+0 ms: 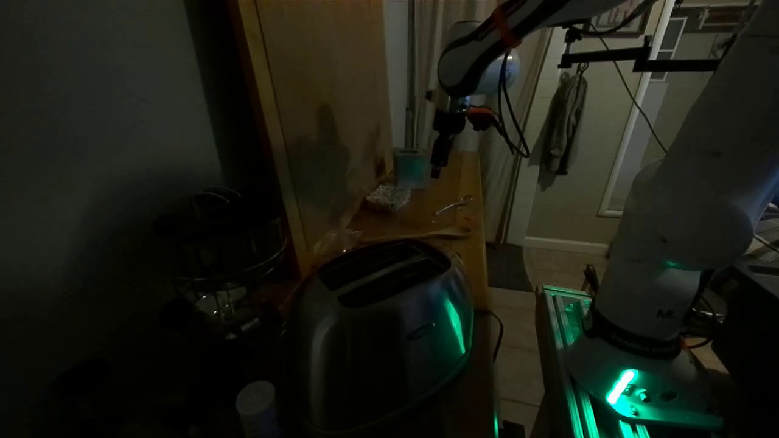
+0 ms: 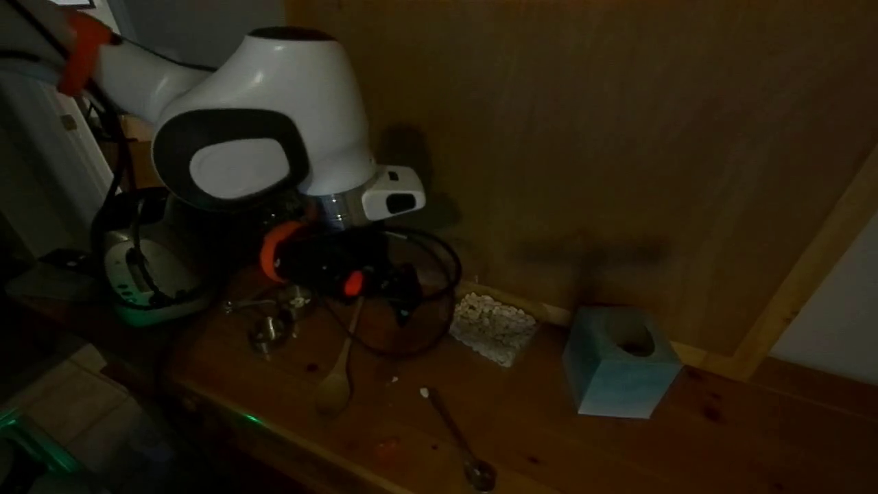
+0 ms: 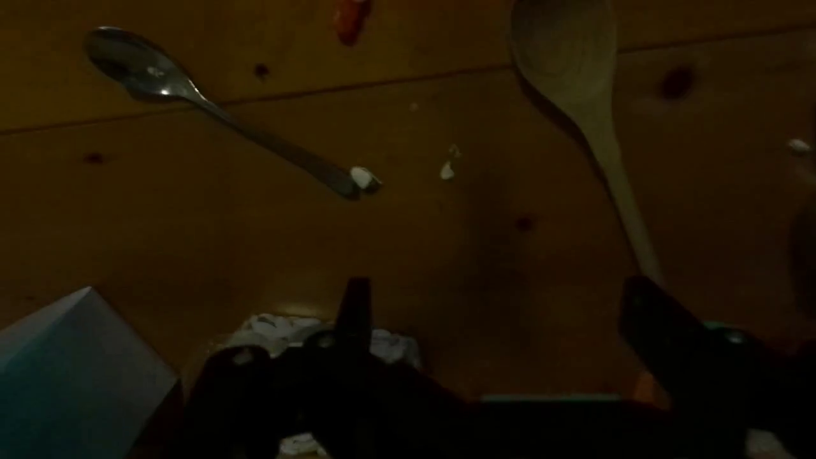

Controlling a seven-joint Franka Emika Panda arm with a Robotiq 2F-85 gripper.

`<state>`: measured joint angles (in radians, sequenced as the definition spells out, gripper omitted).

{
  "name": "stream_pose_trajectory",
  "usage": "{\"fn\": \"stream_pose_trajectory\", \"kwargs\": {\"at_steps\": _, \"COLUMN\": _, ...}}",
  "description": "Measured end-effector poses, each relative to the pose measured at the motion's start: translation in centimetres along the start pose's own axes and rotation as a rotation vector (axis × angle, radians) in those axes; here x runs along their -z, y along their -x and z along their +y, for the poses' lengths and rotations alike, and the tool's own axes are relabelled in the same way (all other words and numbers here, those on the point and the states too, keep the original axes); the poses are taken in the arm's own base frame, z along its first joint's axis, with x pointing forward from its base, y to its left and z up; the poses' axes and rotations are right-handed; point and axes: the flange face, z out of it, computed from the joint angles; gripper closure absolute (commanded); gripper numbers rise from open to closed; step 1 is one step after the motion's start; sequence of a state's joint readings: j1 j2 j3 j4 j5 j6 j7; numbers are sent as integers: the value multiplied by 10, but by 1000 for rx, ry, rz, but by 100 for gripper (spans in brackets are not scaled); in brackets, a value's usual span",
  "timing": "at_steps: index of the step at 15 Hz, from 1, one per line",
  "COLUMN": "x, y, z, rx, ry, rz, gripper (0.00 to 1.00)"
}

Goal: Put the orange object on the spoon, then drop it into the pot

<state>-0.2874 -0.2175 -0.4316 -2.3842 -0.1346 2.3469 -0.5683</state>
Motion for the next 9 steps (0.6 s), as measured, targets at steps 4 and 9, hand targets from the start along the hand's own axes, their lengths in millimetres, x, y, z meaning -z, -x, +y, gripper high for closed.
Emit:
{"fn": "stream_pose_trajectory", "kwargs": {"at_steps": 4, "x": -29, "y": 22, "z": 21, "rx": 110, "ry": -22, "rz": -60, "gripper": 0}}
{"fn": "stream_pose_trajectory", "kwargs": {"at_steps": 9, "x": -34, "y": 21, "z": 20, "rx": 115, "ry": -23, "rz": -68, "gripper": 0}}
